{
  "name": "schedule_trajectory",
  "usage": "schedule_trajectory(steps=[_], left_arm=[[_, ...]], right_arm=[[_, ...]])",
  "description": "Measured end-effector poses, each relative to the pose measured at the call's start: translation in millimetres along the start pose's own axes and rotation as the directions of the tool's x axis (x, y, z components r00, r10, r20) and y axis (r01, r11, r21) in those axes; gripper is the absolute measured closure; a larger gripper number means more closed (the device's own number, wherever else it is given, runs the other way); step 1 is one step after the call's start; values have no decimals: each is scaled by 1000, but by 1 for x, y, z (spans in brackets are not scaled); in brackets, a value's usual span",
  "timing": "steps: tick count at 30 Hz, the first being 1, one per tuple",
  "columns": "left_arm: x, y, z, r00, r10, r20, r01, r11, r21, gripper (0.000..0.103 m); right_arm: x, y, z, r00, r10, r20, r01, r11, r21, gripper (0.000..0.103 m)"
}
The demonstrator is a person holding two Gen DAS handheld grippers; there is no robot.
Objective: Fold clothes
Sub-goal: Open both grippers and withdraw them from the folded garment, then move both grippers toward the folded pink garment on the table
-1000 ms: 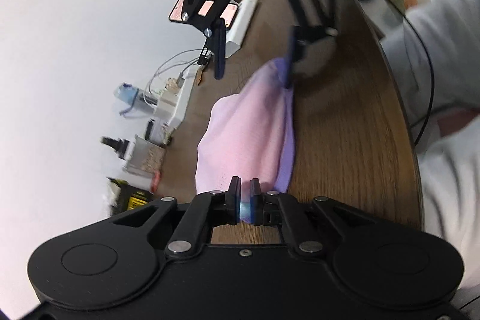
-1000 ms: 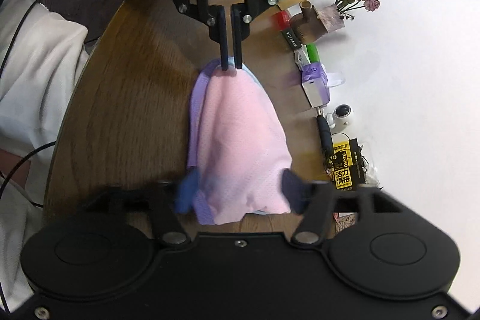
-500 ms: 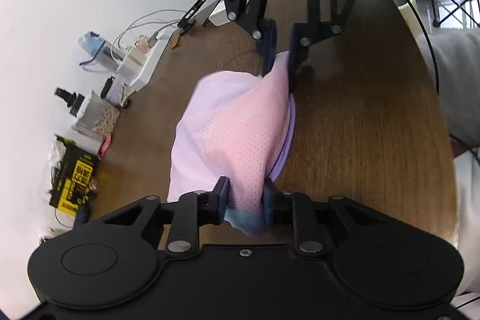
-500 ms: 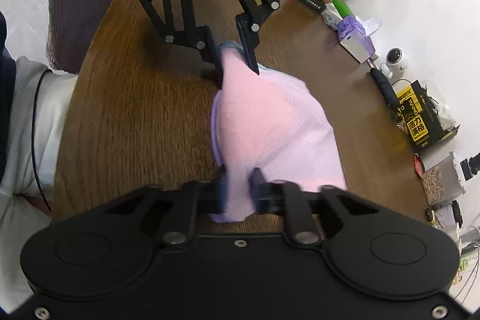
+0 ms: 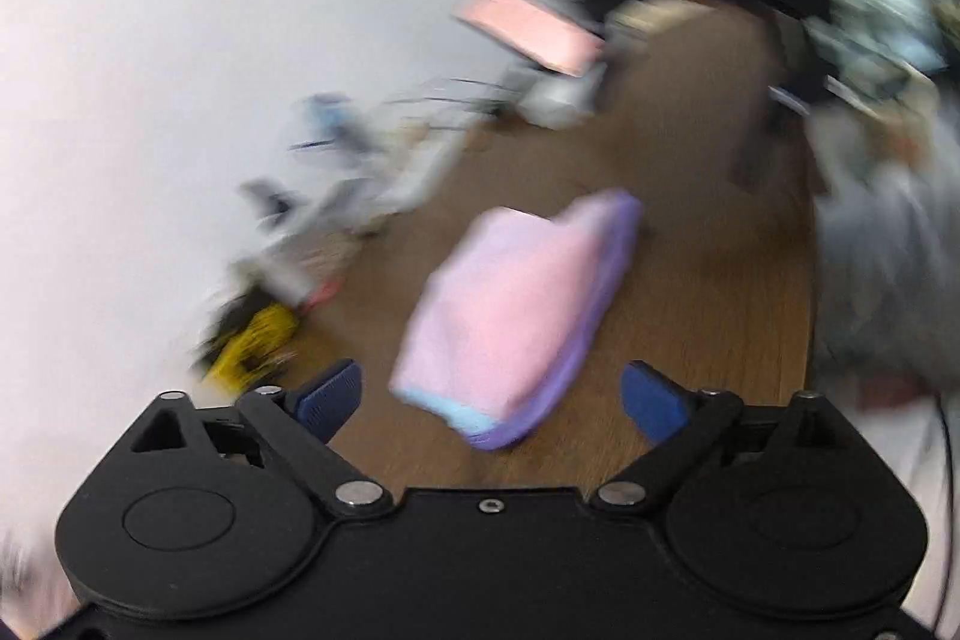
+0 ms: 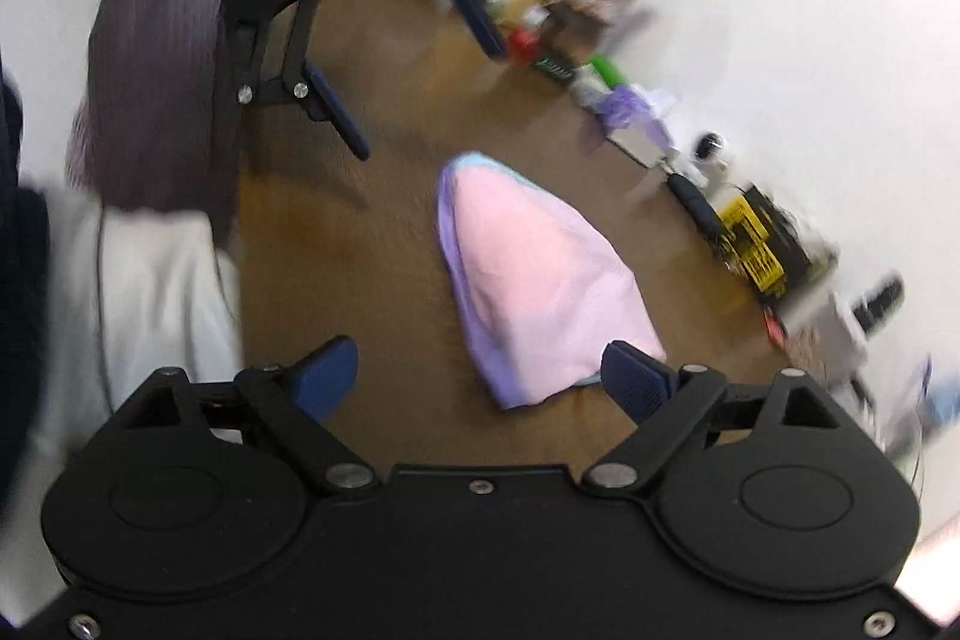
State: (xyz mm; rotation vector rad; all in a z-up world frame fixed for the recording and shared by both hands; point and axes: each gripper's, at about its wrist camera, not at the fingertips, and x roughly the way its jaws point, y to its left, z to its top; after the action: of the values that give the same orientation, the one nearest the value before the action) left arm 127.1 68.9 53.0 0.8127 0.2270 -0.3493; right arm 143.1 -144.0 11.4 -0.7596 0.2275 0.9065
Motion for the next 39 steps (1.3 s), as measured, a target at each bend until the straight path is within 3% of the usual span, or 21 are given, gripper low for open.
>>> schedule_trajectory(steps=[1,3,5,7,9,11,12,15,19,25,34,39], left_arm=[[-16,-5,7,998,58,-15,-59,993,-107,0],[-34,-11,14,995,86,-50,-97,958,-269,0],[-50,-33,16,990,84,-116,-133,843,-521,0],[-55,-53,14,984,84,-160,-164,785,-597,0],[-62,-79,14,971,70,-230,-207,728,-653,0],[-70,-92,16,963,78,-259,-242,676,-696,0],[-74,-95,19,960,84,-267,-254,663,-705,0],[-84,-95,26,944,146,-296,-315,666,-676,0],[-86,-82,19,922,155,-356,-375,590,-715,0],[-71,-74,9,913,126,-388,-384,583,-716,0],[-66,-78,9,912,122,-393,-384,595,-706,0],[-66,-80,9,912,112,-395,-379,598,-706,0]], right_arm=[[-4,7,0,997,-63,-35,65,995,71,11],[-14,16,0,989,-108,-104,132,955,266,11],[-25,21,-4,987,-79,-141,139,861,489,11],[-32,25,-8,989,-46,-141,125,775,619,11],[-37,41,-9,981,-80,-175,180,708,682,11],[-40,66,-5,964,-149,-221,262,683,682,11],[-42,76,-3,955,-173,-239,292,671,681,11],[-41,84,-3,955,-164,-247,292,667,686,11],[-38,82,0,948,-195,-250,316,654,687,11],[-31,80,1,948,-195,-252,318,625,712,11],[-27,89,10,956,-176,-234,291,662,690,11],[-28,89,10,956,-176,-236,293,662,690,11]])
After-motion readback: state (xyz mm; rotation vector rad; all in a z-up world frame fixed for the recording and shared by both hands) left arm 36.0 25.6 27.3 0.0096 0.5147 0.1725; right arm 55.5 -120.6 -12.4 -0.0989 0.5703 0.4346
